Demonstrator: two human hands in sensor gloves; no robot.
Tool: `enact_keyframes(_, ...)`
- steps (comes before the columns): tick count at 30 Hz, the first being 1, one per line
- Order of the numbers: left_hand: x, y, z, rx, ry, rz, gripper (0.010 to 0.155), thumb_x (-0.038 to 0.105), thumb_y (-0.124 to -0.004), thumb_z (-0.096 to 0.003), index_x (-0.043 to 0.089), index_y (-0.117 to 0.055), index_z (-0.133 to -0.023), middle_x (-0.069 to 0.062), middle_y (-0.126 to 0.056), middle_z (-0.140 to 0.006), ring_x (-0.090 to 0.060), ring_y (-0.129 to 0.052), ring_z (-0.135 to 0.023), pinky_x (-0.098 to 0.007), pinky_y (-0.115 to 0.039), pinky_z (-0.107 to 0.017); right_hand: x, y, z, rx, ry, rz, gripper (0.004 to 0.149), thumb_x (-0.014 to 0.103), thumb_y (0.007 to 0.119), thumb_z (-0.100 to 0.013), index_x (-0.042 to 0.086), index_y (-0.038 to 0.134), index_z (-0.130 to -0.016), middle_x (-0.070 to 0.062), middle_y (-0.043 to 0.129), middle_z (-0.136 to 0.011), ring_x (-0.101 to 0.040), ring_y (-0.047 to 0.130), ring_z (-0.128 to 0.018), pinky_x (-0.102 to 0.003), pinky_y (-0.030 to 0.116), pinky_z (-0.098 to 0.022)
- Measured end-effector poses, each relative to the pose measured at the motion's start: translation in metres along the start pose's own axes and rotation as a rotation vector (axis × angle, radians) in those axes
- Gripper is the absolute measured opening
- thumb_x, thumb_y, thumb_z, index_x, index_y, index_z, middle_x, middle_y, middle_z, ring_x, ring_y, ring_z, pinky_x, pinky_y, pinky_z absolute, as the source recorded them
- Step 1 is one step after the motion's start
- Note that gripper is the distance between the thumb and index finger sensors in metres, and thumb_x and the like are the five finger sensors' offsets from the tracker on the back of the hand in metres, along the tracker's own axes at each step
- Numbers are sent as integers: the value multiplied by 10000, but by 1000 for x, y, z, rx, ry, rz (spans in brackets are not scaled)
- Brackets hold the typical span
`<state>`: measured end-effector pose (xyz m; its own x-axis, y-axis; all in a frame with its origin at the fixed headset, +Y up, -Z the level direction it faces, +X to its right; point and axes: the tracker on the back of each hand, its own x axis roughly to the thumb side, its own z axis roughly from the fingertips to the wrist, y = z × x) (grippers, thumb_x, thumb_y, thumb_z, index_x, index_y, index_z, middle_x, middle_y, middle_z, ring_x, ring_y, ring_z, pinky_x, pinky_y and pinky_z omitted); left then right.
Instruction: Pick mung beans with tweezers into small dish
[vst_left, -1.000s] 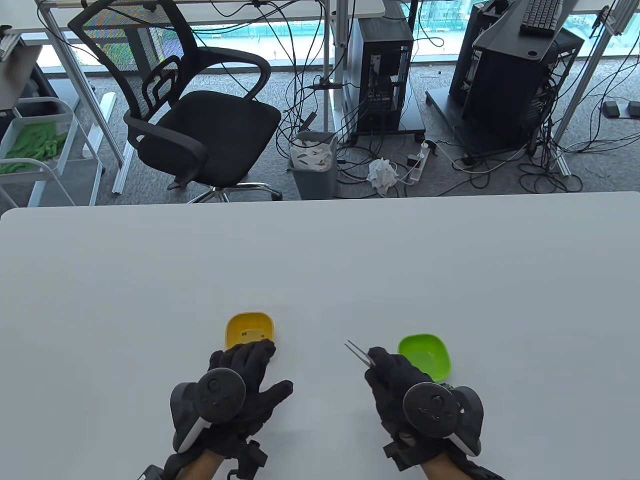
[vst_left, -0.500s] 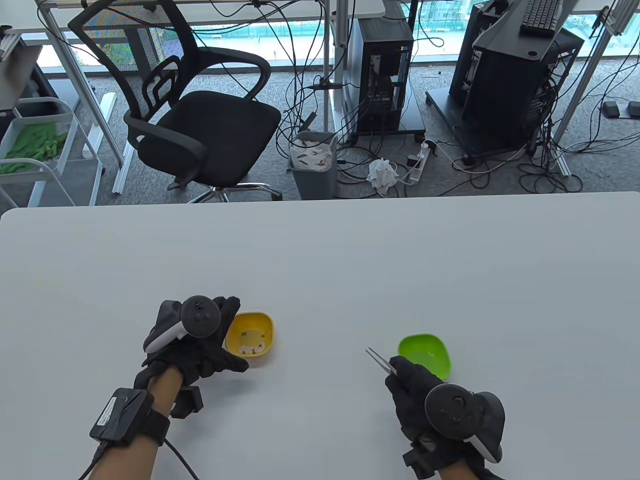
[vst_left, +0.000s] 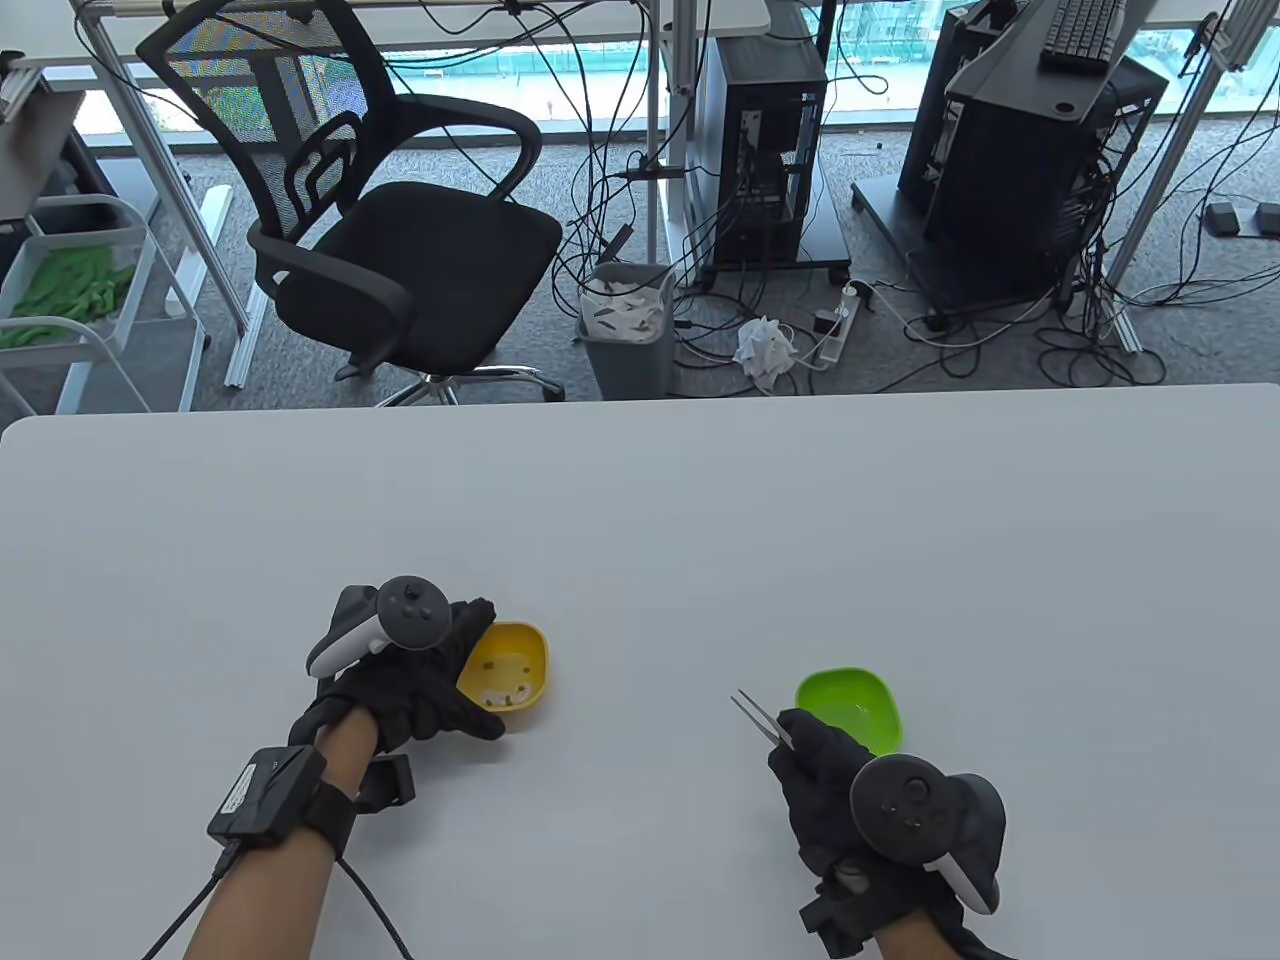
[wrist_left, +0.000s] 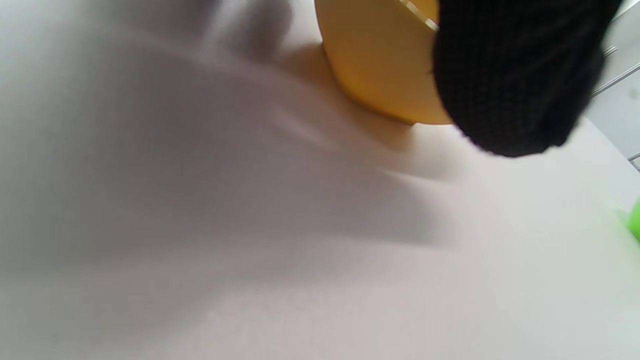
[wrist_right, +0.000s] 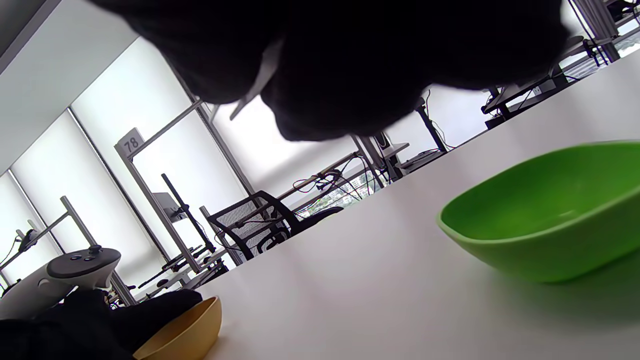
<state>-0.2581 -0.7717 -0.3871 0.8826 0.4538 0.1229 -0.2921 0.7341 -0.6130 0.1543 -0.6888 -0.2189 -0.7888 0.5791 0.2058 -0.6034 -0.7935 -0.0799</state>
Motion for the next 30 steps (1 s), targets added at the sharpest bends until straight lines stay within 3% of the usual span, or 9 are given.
enact_keyframes(6, -1, -8, 2, 136, -69, 57, 1204, 630, -979, -302, 220, -213, -1136, -27, -384, -1200, -409, -260, -1144, -633, -158, -779, 0, 1, -1, 5, 0, -4, 465, 319, 757, -511, 57, 808, -892, -147, 929, -637, -178, 948, -332, -336, 871, -254)
enact_keyframes(10, 4, -14, 11, 216, -105, 53, 1216, 675, -968, -297, 159, -255, -1136, -76, -433, -1171, -425, -344, -1124, -639, -191, -769, 0, 0, 0, -15, 9, -12, 461, 318, 769, -508, 55, 819, -884, -152, 934, -632, -176, 950, -324, -333, 873, -245)
enact_keyframes(16, 48, -21, 49, 308, -154, 28, 1226, 683, -965, -301, 136, -257, -1139, -103, -428, -1166, -435, -354, -1121, -639, -206, -769, 2, 0, 1, -45, 5, -18, 443, 323, 805, -497, 61, 853, -851, -162, 942, -628, -175, 953, -320, -327, 873, -237)
enact_keyframes(17, 55, -23, 54, 314, -156, 23, 1225, 686, -962, -303, 135, -257, -1139, -105, -428, -1165, -435, -354, -1122, -640, -208, -769, 3, 0, 1, -46, 4, -17, 410, 325, 810, -495, 110, 859, -840, -163, 943, -628, -175, 954, -319, -325, 873, -236)
enact_keyframes(23, 105, -44, 86, 309, -196, 50, 1226, 682, -964, -309, 131, -258, -1146, -114, -425, -1169, -447, -385, -1113, -653, -222, -768, 6, 0, 4, -48, -16, -15, 404, 344, 823, -493, 118, 876, -822, -158, 948, -628, -173, 960, -320, -321, 877, -232)
enact_keyframes(30, 132, -69, 94, 298, -201, 58, 1225, 684, -962, -313, 130, -257, -1147, -116, -425, -1169, -456, -388, -1111, -658, -231, -765, 12, 3, 8, -30, -32, 0, 393, 365, 837, -487, 127, 901, -793, -150, 952, -617, -157, 957, -310, -309, 876, -217)
